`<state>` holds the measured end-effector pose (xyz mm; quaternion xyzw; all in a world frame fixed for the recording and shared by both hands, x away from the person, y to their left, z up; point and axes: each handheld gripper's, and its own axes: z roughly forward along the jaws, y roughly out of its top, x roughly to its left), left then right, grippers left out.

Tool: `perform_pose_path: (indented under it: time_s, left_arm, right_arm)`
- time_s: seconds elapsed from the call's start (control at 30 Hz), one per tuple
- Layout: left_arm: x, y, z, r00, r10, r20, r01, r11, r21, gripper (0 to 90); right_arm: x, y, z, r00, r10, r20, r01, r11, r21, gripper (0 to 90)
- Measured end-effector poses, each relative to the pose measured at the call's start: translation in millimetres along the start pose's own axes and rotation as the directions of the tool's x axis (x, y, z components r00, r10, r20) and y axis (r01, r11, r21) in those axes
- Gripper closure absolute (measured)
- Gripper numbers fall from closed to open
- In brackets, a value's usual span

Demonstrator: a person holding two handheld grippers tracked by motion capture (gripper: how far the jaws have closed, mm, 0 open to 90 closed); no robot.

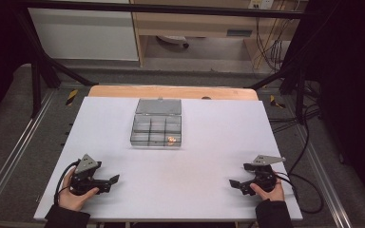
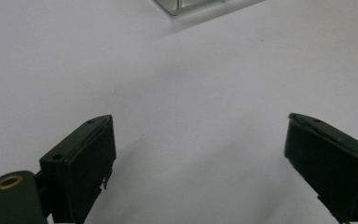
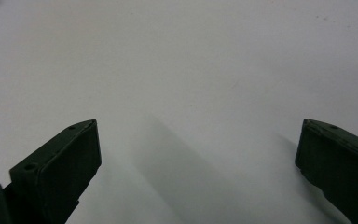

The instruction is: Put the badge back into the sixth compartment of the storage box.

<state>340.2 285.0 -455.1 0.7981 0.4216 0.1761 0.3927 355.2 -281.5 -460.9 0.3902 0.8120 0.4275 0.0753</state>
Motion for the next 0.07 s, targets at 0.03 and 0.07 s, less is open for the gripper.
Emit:
perform_pose_path:
  time_s: [0.03, 0.07]
  left_arm:
    - [-0.5, -0.1, 0.2, 1.0000, 0.004, 0.003, -0.004, 1.0000, 0.002, 8.9]
    - [-1.3, 0.0, 0.6, 1.0000, 0.008, 0.001, -0.008, 1.0000, 0.004, 9.0]
  right_arm:
    - [0.0, 0.0, 0.1, 1.0000, -0.001, -0.001, 0.001, 1.000, 0.003, 0.6]
    - [0.0, 0.0, 0.2, 1.0000, -0.001, -0.001, 0.001, 1.000, 0.004, 0.6]
